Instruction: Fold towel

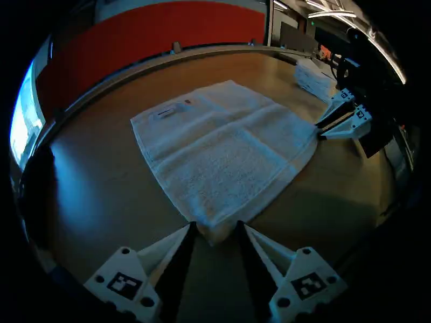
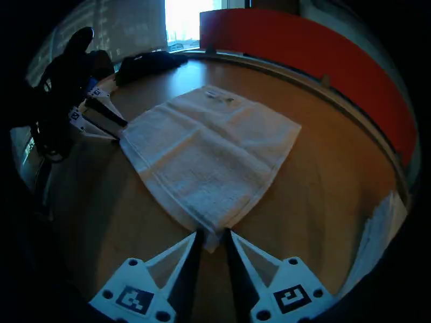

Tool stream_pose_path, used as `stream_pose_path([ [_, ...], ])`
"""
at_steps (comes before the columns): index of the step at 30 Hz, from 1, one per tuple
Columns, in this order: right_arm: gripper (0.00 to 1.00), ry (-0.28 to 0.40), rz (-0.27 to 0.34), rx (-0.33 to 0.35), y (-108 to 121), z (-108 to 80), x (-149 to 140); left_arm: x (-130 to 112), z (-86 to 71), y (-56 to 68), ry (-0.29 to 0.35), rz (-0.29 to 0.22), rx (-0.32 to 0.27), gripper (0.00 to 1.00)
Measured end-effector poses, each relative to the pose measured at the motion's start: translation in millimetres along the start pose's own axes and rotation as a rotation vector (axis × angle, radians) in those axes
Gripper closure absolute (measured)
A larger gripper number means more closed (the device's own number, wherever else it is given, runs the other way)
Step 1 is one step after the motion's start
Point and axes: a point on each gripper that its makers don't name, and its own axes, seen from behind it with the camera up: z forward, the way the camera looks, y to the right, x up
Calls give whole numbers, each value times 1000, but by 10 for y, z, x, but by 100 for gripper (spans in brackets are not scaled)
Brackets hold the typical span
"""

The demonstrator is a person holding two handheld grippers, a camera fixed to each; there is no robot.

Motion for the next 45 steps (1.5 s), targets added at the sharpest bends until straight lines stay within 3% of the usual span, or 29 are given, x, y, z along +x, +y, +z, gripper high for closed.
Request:
stream_pose_path([
  [2,82,-3,-3,4,-16,-3,-2,8,10,7,1,-3,2,65],
  [6,84,-7,-5,5,-34,-13,2,30,26,12,-1,-13,5,80],
  [10,85,1,1,-3,-25,-39,36,50,16,15,-4,-28,2,84],
  [18,85,35,-4,-18,5,-176,212,176,-103,9,17,-40,6,85],
  [27,85,84,-13,-38,28,-427,512,468,-400,-31,63,-65,14,85],
  [38,85,135,-32,-52,20,-768,838,656,-740,23,77,-72,20,85],
  [45,85,158,-35,-53,-6,-957,976,722,-942,104,85,-104,23,86],
])
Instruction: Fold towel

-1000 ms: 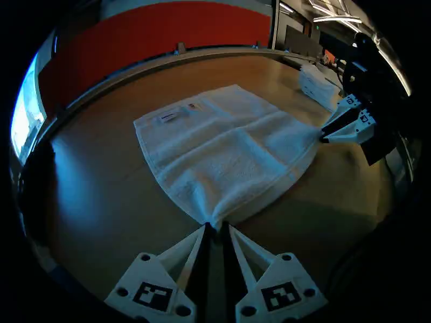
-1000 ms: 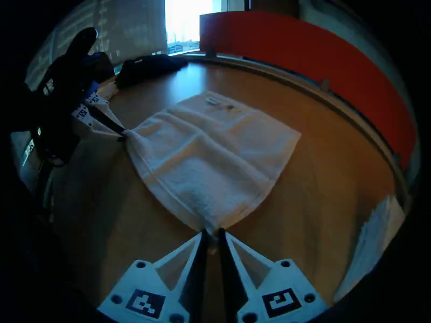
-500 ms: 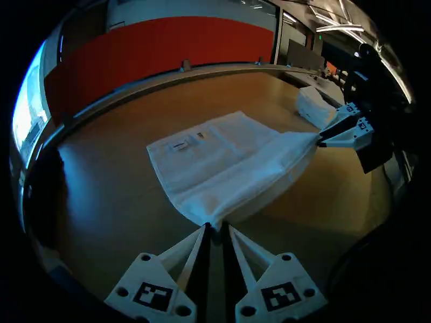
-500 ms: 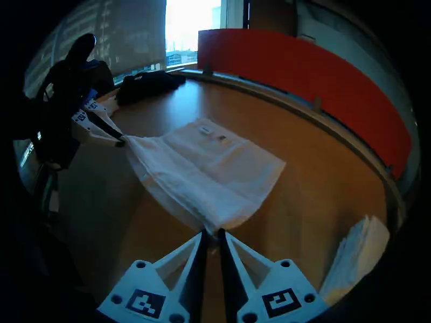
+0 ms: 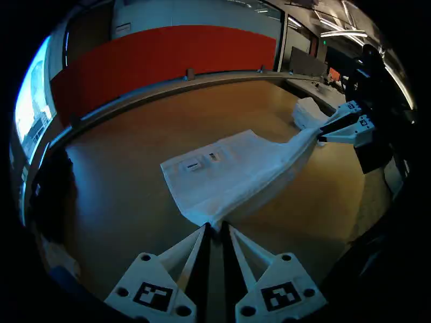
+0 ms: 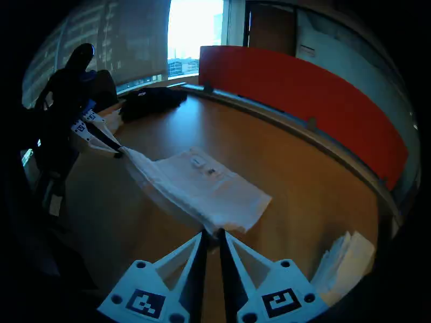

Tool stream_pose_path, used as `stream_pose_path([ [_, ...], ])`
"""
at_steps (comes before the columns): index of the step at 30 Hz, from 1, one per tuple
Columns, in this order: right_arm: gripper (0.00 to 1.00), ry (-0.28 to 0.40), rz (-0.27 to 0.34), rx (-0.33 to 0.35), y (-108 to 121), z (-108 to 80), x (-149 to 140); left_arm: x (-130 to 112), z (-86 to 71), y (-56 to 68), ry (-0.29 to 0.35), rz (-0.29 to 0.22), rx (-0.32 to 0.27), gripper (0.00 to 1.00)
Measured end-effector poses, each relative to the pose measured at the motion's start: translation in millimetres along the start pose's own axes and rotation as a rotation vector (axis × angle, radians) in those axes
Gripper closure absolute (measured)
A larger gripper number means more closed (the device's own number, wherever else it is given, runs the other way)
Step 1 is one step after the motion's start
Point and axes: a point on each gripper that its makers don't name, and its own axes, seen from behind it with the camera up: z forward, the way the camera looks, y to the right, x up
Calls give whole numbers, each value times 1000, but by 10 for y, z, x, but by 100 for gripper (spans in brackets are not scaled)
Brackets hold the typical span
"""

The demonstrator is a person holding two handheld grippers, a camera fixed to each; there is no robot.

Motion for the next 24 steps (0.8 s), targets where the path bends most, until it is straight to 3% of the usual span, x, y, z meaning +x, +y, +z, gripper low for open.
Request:
stream_pose_path([
  [14,85,11,-20,-7,-2,-265,124,121,-301,152,8,-11,-6,85],
  [24,85,14,-17,-4,-10,-376,143,140,-434,234,6,-23,-16,86],
])
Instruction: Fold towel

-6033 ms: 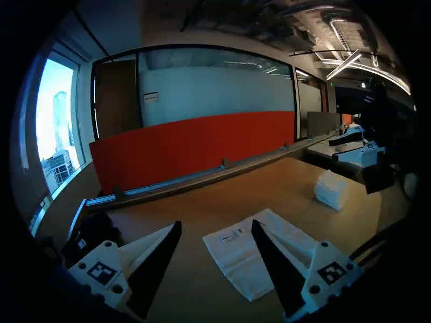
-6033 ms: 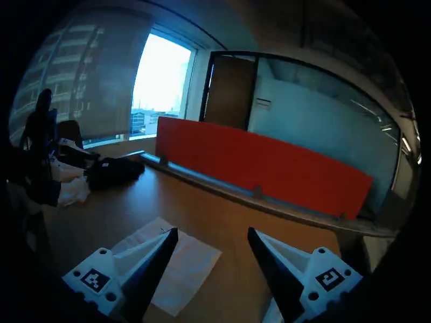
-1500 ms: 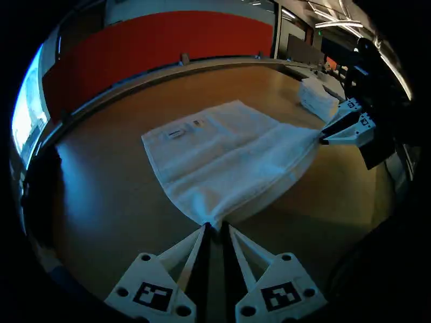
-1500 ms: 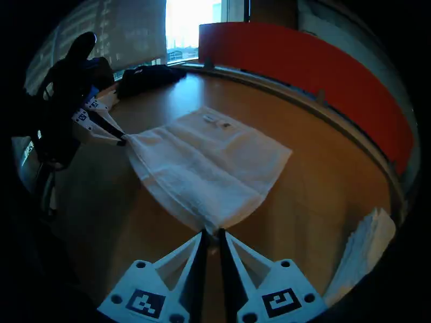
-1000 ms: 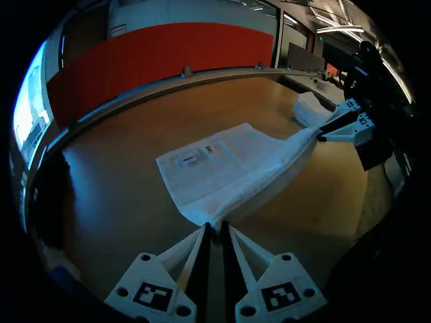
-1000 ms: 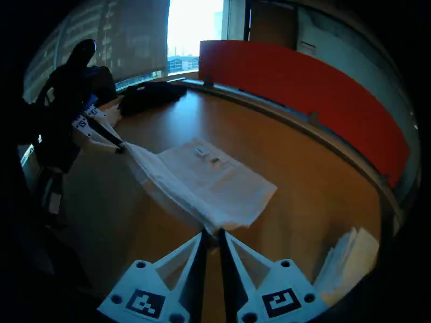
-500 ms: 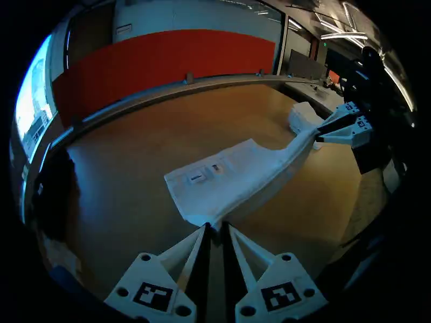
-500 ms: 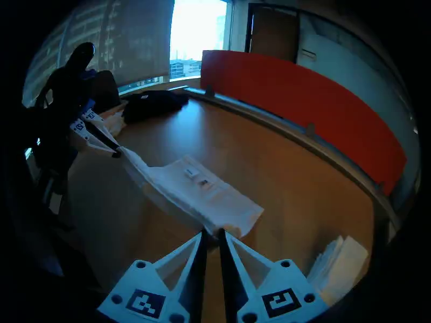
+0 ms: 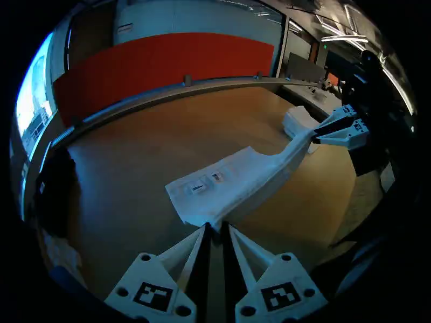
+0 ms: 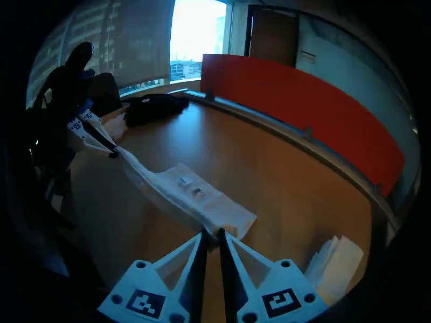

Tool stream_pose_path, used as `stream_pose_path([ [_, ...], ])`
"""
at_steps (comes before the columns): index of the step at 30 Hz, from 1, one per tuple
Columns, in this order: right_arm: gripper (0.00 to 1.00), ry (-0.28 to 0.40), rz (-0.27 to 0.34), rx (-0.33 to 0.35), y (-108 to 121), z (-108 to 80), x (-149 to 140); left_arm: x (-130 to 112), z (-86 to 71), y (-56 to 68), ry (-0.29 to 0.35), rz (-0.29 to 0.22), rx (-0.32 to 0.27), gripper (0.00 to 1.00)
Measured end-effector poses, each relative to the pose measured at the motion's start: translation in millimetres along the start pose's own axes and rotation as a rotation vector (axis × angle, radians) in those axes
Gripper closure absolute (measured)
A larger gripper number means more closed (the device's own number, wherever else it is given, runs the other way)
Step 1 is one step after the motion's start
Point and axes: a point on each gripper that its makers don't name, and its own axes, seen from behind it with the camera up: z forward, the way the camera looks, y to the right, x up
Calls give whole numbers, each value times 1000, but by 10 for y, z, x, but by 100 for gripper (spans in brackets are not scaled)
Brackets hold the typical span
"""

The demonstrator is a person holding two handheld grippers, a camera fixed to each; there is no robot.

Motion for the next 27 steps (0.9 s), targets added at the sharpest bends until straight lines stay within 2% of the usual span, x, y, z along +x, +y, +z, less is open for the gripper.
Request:
stream_pose_path([
  [13,85,-13,5,9,-9,61,-34,3,114,-85,-13,2,13,86],
  [19,85,-32,13,4,47,190,-96,44,265,-177,-17,7,21,85],
  [27,85,-70,33,-1,152,427,-221,42,544,-294,-36,15,34,86],
])
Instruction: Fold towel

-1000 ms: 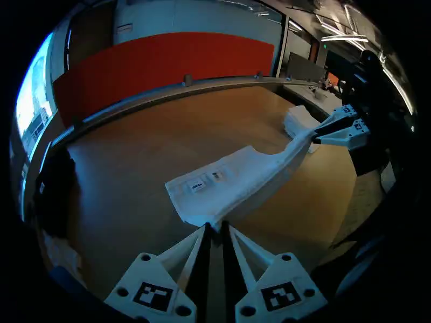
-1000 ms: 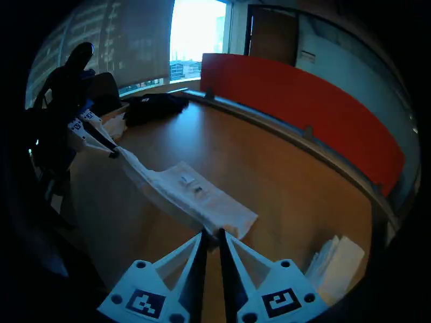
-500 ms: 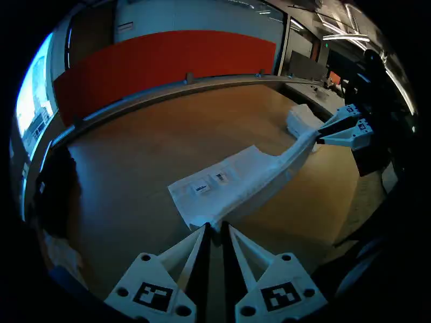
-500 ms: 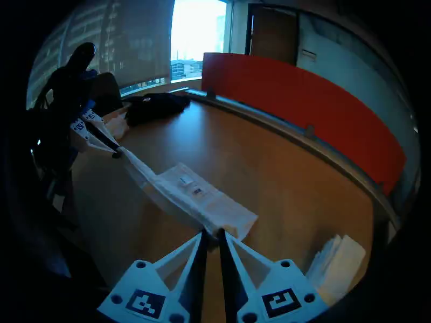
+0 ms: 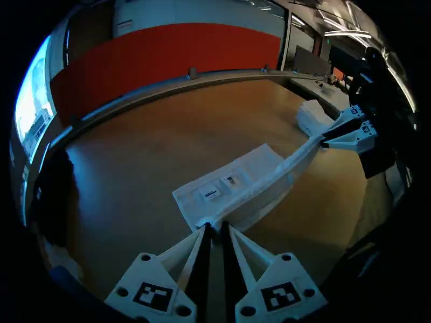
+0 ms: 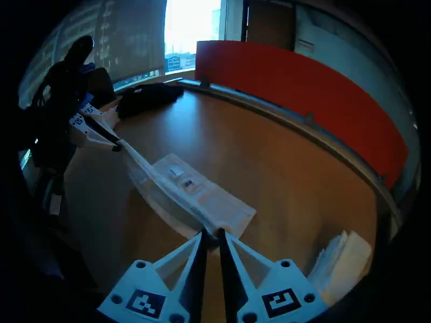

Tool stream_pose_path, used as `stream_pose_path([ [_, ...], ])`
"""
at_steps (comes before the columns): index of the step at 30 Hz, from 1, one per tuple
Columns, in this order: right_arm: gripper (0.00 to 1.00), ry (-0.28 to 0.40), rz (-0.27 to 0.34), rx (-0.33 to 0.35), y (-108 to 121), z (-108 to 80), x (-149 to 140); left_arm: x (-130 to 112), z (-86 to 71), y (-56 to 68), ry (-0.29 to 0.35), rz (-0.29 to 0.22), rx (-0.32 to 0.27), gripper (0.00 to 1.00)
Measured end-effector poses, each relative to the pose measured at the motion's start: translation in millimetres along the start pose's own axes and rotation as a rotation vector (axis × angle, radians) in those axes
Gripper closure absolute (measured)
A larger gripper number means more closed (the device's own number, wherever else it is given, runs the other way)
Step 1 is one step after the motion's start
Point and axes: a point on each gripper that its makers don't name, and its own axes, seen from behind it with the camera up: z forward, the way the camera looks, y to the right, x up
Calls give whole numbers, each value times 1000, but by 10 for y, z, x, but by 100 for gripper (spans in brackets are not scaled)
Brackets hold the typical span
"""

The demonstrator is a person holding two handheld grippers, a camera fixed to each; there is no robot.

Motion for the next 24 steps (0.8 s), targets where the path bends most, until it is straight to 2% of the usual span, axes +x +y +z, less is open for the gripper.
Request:
stream_pose_path([
  [8,85,-34,16,1,115,234,-85,-11,277,-108,-20,13,13,86],
  [24,85,-89,28,-1,288,549,-257,-49,653,-252,-47,34,35,85],
])
